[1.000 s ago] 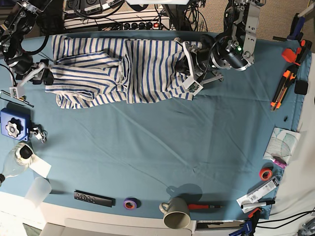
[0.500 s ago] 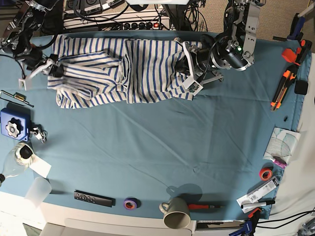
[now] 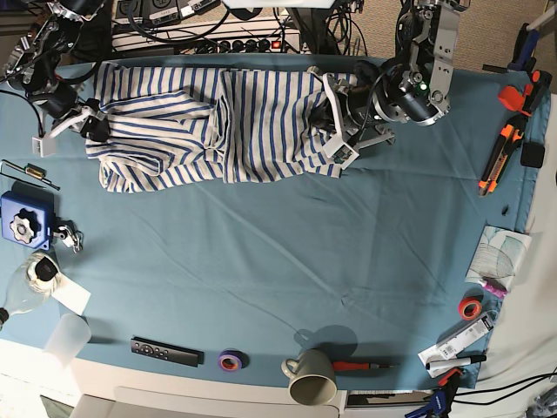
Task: Fold the T-shirt properly
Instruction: 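Hold the folded end with the left gripper while the right gripper regrasps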
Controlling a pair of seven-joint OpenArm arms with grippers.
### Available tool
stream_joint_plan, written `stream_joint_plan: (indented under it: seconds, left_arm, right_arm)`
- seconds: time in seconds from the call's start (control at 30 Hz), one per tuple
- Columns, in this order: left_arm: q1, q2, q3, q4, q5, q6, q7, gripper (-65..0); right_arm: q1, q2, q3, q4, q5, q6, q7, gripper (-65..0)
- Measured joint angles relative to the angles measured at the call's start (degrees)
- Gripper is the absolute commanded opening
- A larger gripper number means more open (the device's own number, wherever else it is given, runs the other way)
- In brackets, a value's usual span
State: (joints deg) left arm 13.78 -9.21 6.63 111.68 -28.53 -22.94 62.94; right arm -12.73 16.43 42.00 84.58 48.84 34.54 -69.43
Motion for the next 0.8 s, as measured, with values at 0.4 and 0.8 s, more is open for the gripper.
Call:
stream_joint_plan:
  seconds: [0.4,0.8]
  left_arm:
    - [0.0,0.0,0.0,0.0,0.0,0.0,0.0,-65.0]
    - [0.0,0.0,0.0,0.0,0.0,0.0,0.0,-65.0]
  right_arm:
    - [-0.6,0.7,-0.2,-0.4,15.1,3.0,-11.5,-65.0]
    - [-0.1,1.5,-0.3,15.0,22.2,5.2,-11.8,-65.0]
